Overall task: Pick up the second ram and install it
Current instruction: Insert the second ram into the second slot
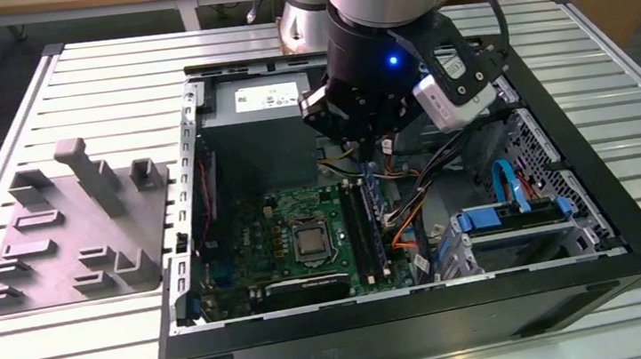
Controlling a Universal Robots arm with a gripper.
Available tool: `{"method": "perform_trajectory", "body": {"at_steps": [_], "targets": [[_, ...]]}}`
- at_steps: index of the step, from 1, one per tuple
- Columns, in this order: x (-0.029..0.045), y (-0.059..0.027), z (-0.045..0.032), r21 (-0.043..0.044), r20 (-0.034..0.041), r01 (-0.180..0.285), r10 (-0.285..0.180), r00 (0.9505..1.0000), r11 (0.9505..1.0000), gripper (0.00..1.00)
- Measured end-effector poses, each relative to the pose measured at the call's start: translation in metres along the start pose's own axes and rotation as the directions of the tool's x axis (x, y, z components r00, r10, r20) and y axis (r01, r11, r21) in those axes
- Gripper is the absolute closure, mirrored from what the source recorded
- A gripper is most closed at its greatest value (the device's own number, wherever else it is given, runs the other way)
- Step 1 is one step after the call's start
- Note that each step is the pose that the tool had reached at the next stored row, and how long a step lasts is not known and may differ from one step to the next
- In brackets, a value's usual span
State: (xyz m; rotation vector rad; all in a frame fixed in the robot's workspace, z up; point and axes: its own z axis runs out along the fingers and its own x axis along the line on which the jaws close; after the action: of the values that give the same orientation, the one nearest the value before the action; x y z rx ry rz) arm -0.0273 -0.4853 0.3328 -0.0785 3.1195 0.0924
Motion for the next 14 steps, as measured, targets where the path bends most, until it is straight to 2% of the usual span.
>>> {"method": "perform_trajectory", "body": {"at_steps": [8,14], "targets": [[0.0000,-0.0002,0.0030,-0.0001,0.0001,0.000,0.000,1.0000,1.0000,0.88],[0.0002,-0.0006,0.0098,-0.0003,0.0001,0.000,0.000,1.0000,1.0000,0.88]]}}
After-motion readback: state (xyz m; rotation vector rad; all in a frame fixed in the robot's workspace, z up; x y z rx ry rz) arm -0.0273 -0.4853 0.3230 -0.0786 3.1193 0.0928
